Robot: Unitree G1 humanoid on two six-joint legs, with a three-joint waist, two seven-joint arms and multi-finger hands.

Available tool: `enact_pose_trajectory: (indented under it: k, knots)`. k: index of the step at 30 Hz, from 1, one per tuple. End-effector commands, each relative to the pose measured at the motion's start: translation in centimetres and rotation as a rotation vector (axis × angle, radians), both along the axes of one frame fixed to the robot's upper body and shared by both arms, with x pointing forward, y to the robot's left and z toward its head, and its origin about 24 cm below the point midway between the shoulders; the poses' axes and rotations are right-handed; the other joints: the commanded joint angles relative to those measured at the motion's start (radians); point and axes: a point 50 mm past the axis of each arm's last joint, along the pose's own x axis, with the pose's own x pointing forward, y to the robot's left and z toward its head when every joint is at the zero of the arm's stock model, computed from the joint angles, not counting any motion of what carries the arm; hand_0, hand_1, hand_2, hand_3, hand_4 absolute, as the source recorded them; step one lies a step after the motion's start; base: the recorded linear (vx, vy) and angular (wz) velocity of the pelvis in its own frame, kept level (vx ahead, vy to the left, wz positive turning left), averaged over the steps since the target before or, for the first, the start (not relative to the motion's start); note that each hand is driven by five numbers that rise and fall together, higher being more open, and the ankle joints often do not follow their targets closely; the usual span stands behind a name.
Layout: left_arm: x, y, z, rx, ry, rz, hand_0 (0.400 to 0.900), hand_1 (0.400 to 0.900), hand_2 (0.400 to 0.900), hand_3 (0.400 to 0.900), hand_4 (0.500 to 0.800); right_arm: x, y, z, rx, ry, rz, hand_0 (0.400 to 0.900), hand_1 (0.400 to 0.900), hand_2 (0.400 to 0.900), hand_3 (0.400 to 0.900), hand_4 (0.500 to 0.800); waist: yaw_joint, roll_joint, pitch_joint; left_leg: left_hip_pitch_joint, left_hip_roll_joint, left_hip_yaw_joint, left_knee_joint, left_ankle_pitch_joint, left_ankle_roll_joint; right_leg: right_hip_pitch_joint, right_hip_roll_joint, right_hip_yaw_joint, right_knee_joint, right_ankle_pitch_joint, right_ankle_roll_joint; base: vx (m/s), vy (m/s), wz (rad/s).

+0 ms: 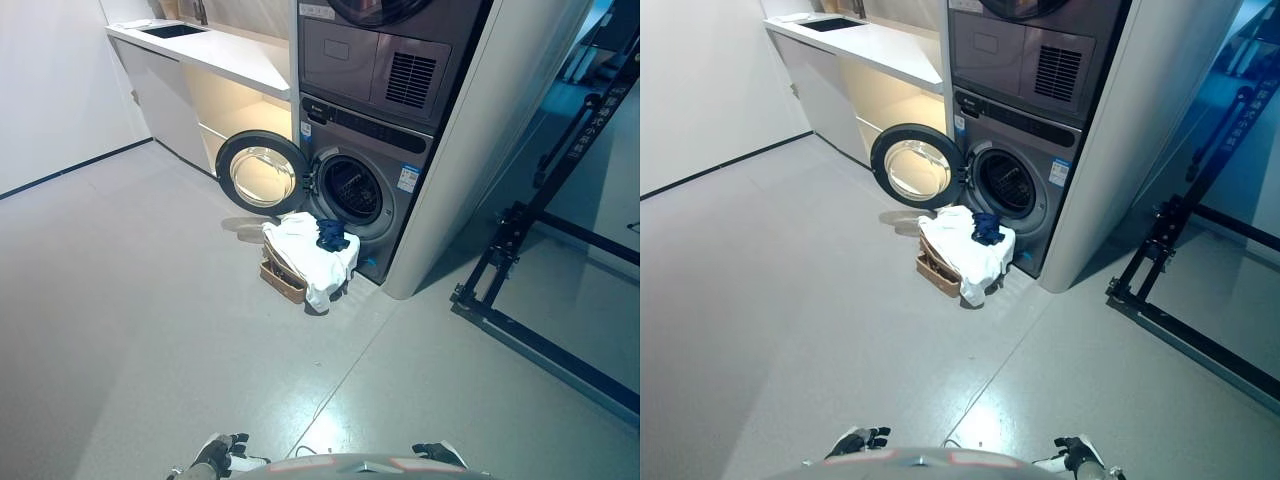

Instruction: Put the clothes in the basket into the washing machine.

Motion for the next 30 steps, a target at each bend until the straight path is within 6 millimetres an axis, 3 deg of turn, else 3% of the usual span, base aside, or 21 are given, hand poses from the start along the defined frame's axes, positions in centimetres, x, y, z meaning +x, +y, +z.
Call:
enact_pose_trajectory:
  k: [1,6,8,17,25,27,30]
  knots:
    - [3.2,-1.1,0.4,-0.006,-0.074,-0.039,0.900,0.900,0.900,0.900,0.800,2.2,-1.2,0.6,-0.035,-0.038,0.046,0.900,0.900,0.900,0.900,0.800,0.023,0.018,0.022,0.008,-0.061,-0.058,0.004,-0.090,0.055,-0.044,0.046,-0.019,0.118,-0.032,-0.018,0.00,0.000,0.00]
    - [3.3,-1.0,0.5,-0.010,-0.079,-0.019,0.900,0.900,0.900,0.900,0.800,2.3,-1.2,0.7,-0.036,-0.039,0.047,0.900,0.900,0.900,0.900,0.800,0.026,0.019,0.026,0.008,-0.063,-0.057,0.004,-0.090,0.060,-0.047,0.045,-0.013,0.120,-0.030,-0.016,0.00,0.009,-0.02]
    - [3.4,-1.4,0.5,-0.020,-0.083,-0.016,0.900,0.900,0.900,0.900,0.800,1.3,-1.8,0.6,-0.053,0.005,0.030,0.900,0.900,0.900,0.900,0.800,0.027,0.024,0.027,0.008,-0.067,-0.057,0.004,-0.093,0.064,-0.049,0.041,-0.013,0.120,-0.029,-0.013,0.01,0.039,0.01]
    - [3.6,-1.2,0.6,-0.031,-0.099,0.019,0.900,0.900,0.900,0.900,0.800,1.7,-2.8,0.9,-0.080,0.004,0.009,0.900,0.900,0.900,0.900,0.800,0.033,0.030,0.033,0.000,-0.082,-0.054,0.004,-0.100,0.081,-0.068,0.030,-0.002,0.147,-0.035,-0.003,0.02,0.053,-0.01]
    - [4.6,-0.2,1.0,0.001,-0.115,0.011,0.900,0.900,0.900,0.900,0.800,1.1,-4.5,1.2,-0.144,0.084,0.076,0.900,0.900,0.900,0.900,0.800,0.041,0.029,0.065,-0.028,-0.121,-0.052,0.037,-0.124,0.133,-0.171,-0.020,0.035,0.325,-0.042,0.028,0.02,0.119,-0.04]
    - [4.6,0.2,1.1,0.007,-0.117,0.019,0.900,0.900,0.900,0.900,0.800,0.9,-5.2,1.5,-0.159,0.085,0.052,0.900,0.900,0.900,0.900,0.800,0.039,0.027,0.072,-0.028,-0.138,-0.052,0.049,-0.133,0.146,-0.204,-0.041,0.052,0.397,-0.014,0.035,0.06,0.167,-0.03]
    - [5.1,0.8,1.3,0.024,-0.133,0.021,0.900,0.900,0.900,0.900,0.800,0.9,-6.3,1.8,-0.177,0.068,0.005,0.900,0.900,0.900,0.900,0.800,0.028,0.026,0.095,-0.023,-0.164,-0.055,0.070,-0.143,0.166,-0.266,-0.065,0.082,0.550,0.115,0.036,0.06,0.174,0.04]
